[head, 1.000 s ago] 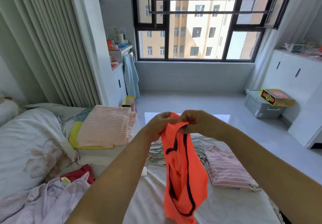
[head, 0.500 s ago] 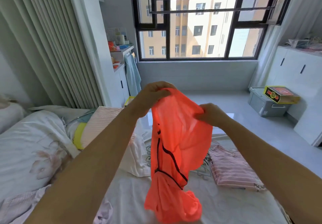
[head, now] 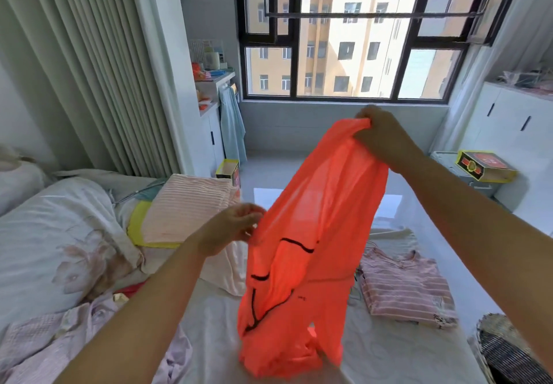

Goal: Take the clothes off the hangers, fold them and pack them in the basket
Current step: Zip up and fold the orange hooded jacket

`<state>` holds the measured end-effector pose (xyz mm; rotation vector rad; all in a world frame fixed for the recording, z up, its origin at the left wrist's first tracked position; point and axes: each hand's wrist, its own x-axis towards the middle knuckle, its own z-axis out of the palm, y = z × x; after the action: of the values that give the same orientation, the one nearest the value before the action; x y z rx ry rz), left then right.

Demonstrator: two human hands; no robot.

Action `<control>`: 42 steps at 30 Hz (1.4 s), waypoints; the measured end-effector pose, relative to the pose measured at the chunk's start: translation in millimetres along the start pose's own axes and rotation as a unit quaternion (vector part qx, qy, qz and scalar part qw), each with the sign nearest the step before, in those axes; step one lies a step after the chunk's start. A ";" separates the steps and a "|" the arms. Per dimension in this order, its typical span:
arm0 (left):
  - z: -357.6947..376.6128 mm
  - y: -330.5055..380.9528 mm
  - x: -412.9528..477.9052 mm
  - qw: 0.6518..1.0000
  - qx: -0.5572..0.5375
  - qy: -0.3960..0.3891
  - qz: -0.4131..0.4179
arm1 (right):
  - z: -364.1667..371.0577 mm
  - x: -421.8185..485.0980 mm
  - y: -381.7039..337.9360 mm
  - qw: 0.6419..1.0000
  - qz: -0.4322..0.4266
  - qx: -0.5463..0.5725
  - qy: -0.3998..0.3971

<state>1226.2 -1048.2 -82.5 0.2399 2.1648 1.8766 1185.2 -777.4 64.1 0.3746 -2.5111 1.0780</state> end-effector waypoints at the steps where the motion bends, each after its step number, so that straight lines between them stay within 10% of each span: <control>1: 7.5 -11.1 1.4 1.000 0.016 -0.004 -0.016 | -1.3 0.9 -13.6 1.000 -0.029 -0.007 -0.001; 8: 69.8 -74.7 25.8 0.986 0.157 -0.034 -0.041 | -18.4 11.7 -72.4 0.998 -0.040 0.043 -0.015; 15: 41.2 -65.7 30.2 0.981 0.126 0.145 -0.011 | -54.6 22.9 -19.1 0.987 -0.018 -0.150 0.048; 22: -14.5 -60.0 -2.6 0.967 0.198 0.159 0.015 | -107.2 -9.8 39.5 0.931 0.195 -0.240 -0.196; 27: -0.7 -12.7 -43.9 0.995 0.079 0.053 0.004 | -154.8 -13.4 17.4 0.966 0.137 0.104 -0.193; 30: -4.2 26.4 -52.1 0.998 -0.052 -0.024 0.004 | -162.3 12.9 -4.9 0.929 0.162 0.304 -0.137; 42: -21.4 -175.0 18.4 0.951 0.044 0.192 -0.238 | 114.2 33.3 125.8 0.778 0.420 0.465 -0.043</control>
<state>1210.7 -1089.1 -254.3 -0.6295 2.2725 1.6430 1079.9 -780.3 -73.3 -0.5650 -1.9715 2.6729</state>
